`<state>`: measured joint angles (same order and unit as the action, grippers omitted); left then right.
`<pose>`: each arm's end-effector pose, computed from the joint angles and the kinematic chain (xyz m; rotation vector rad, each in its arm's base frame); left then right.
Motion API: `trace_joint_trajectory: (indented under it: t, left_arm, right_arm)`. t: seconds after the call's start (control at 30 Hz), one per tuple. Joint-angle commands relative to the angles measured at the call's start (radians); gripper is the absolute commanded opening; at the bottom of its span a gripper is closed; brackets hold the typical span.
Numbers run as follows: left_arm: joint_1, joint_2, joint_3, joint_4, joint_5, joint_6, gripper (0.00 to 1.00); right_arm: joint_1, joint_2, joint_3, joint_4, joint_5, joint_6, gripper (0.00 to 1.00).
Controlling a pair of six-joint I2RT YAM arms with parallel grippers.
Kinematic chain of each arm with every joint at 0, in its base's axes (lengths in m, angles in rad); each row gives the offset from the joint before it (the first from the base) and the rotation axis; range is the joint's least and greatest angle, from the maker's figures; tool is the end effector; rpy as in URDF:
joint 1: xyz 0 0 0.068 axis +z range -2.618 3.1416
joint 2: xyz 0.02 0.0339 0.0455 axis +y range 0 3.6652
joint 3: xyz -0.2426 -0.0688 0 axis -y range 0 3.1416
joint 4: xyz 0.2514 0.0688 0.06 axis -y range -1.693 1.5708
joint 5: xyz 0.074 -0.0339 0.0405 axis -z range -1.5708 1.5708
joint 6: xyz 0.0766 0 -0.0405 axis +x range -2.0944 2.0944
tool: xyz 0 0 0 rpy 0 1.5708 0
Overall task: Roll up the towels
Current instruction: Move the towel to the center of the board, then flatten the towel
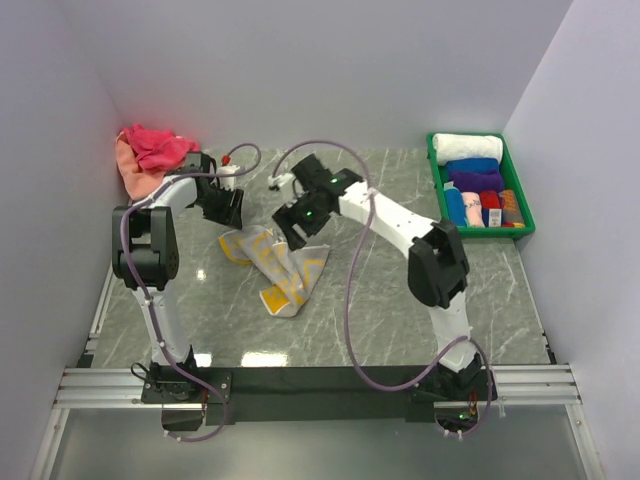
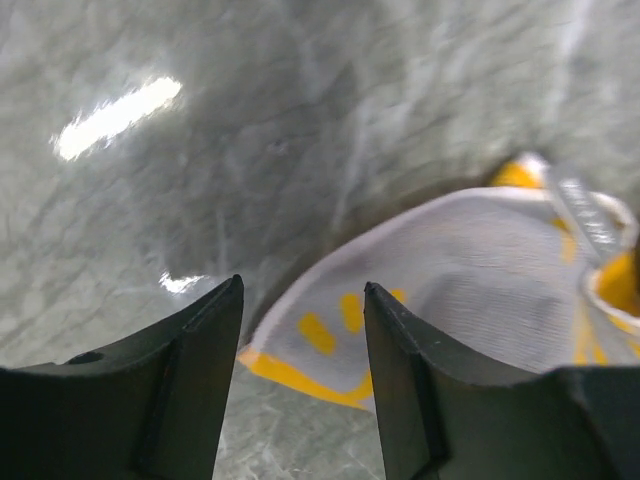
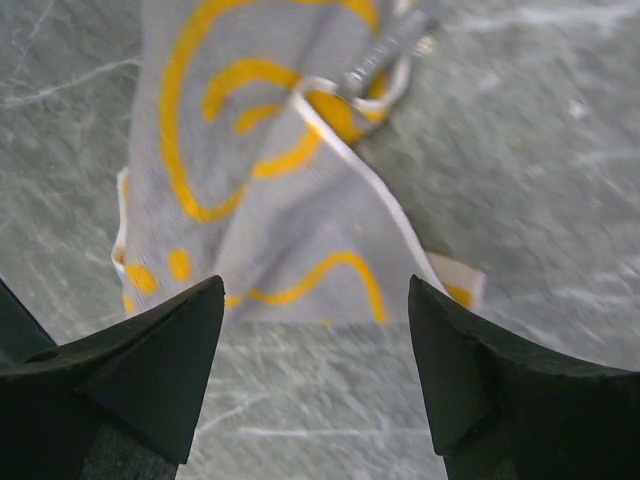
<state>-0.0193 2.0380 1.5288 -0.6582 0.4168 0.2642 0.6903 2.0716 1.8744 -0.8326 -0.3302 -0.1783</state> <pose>0.4339 -0.0394 0.1275 0.4882 2.6092 -0.4904 0.3467 0.3186 0.2103 -1.2197 2.3401 0.6100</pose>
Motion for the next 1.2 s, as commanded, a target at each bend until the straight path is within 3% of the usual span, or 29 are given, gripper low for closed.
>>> trace_joint_trajectory:
  t: [0.0,0.23,0.33,0.4,0.43,0.5,0.53,0.57,0.63,0.87,1.07,1.1,1.13,1.17]
  left_arm:
    - [-0.001,0.002,-0.035,0.042,-0.117,-0.029,0.57]
    - [-0.001,-0.015,-0.137,0.04,-0.185,-0.025,0.53]
    - [-0.001,-0.019,-0.162,0.039,-0.204,-0.029,0.43]
    - [0.001,-0.024,-0.173,0.032,-0.213,-0.034,0.35]
    - [0.002,-0.027,-0.182,0.034,-0.211,-0.034,0.31]
    - [0.01,-0.038,-0.191,0.029,-0.208,-0.028,0.18]
    - [0.013,-0.041,-0.196,0.017,-0.198,-0.026,0.13]
    - [0.016,-0.048,-0.197,0.009,-0.193,-0.023,0.06]
    - [0.054,-0.064,-0.199,-0.012,-0.182,-0.013,0.01]
    - [0.197,-0.168,-0.223,-0.087,-0.185,0.092,0.0]
    - [0.237,-0.238,-0.334,-0.141,-0.185,0.213,0.01]
    - [0.237,-0.251,-0.352,-0.132,-0.185,0.225,0.01]
    - [0.239,-0.26,-0.381,-0.127,-0.188,0.227,0.01]
    - [0.242,-0.274,-0.392,-0.123,-0.188,0.228,0.01]
  right_arm:
    - [0.052,0.062,0.092,0.029,0.071,0.017,0.81]
    - [0.104,0.133,0.123,0.038,0.105,0.036,0.79]
    - [0.118,0.156,0.106,0.049,0.144,0.04,0.69]
    - [0.118,0.162,0.083,0.058,0.183,0.051,0.53]
    - [0.115,0.157,0.072,0.059,0.194,0.051,0.37]
    - [0.114,0.13,0.037,0.069,0.209,0.051,0.17]
    - [0.104,0.116,0.022,0.07,0.209,0.051,0.0]
    - [0.101,0.098,0.005,0.07,0.212,0.05,0.0]
    - [0.086,0.026,-0.064,0.082,0.224,0.046,0.0]
    - [-0.037,-0.197,-0.248,0.099,0.227,0.017,0.0]
    - [-0.087,-0.242,-0.297,0.061,0.175,-0.013,0.0]
    - [-0.087,-0.237,-0.272,0.053,0.128,-0.006,0.04]
    - [-0.089,-0.231,-0.255,0.05,0.1,0.008,0.34]
    - [-0.084,-0.211,-0.235,0.047,0.076,0.035,0.47]
